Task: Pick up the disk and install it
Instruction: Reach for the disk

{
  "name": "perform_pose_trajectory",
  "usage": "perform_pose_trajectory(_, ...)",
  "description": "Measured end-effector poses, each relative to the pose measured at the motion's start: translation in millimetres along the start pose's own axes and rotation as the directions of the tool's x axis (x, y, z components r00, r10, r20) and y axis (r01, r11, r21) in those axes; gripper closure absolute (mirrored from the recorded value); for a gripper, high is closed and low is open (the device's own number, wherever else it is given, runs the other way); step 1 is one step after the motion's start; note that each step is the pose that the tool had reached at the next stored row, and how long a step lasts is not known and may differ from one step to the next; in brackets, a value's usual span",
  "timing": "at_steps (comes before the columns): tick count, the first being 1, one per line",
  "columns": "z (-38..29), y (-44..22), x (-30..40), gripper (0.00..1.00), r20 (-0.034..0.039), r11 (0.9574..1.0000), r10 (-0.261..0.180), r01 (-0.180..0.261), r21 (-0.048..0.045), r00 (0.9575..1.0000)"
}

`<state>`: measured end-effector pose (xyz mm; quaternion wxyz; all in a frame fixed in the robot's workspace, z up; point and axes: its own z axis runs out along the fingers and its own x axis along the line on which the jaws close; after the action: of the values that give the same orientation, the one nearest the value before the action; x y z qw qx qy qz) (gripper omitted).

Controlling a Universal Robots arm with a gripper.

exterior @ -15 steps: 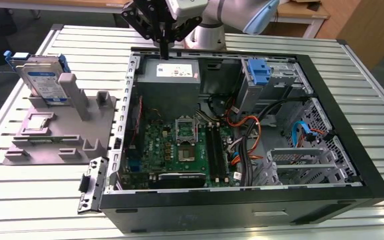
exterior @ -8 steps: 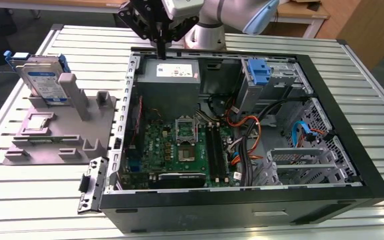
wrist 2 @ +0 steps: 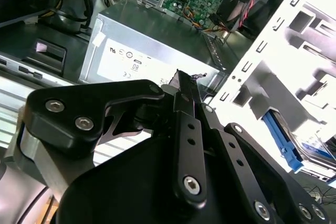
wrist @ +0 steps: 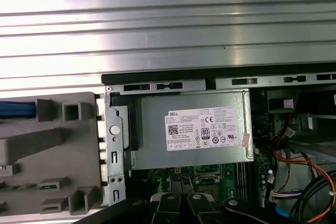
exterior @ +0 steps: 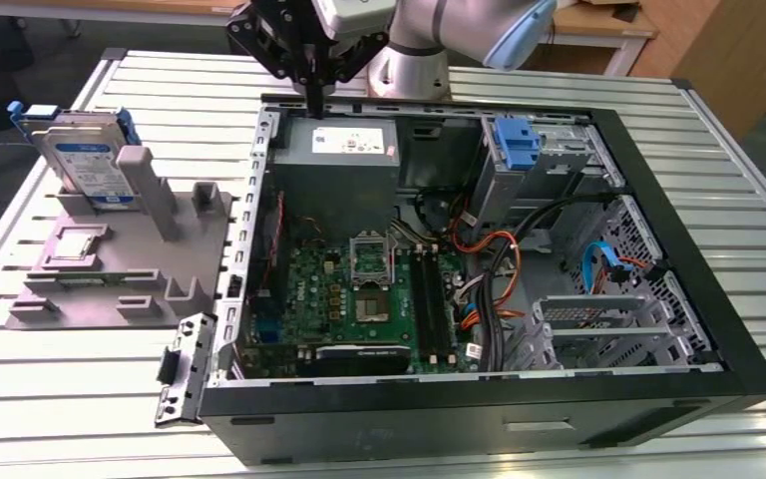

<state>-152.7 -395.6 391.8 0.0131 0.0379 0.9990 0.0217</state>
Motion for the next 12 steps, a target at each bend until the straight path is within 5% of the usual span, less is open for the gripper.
perform_pose_trajectory(12,1.3,3.3,10.7,0.90,0.0000,1.0000,0.000,0.000,0.0000,1.0000)
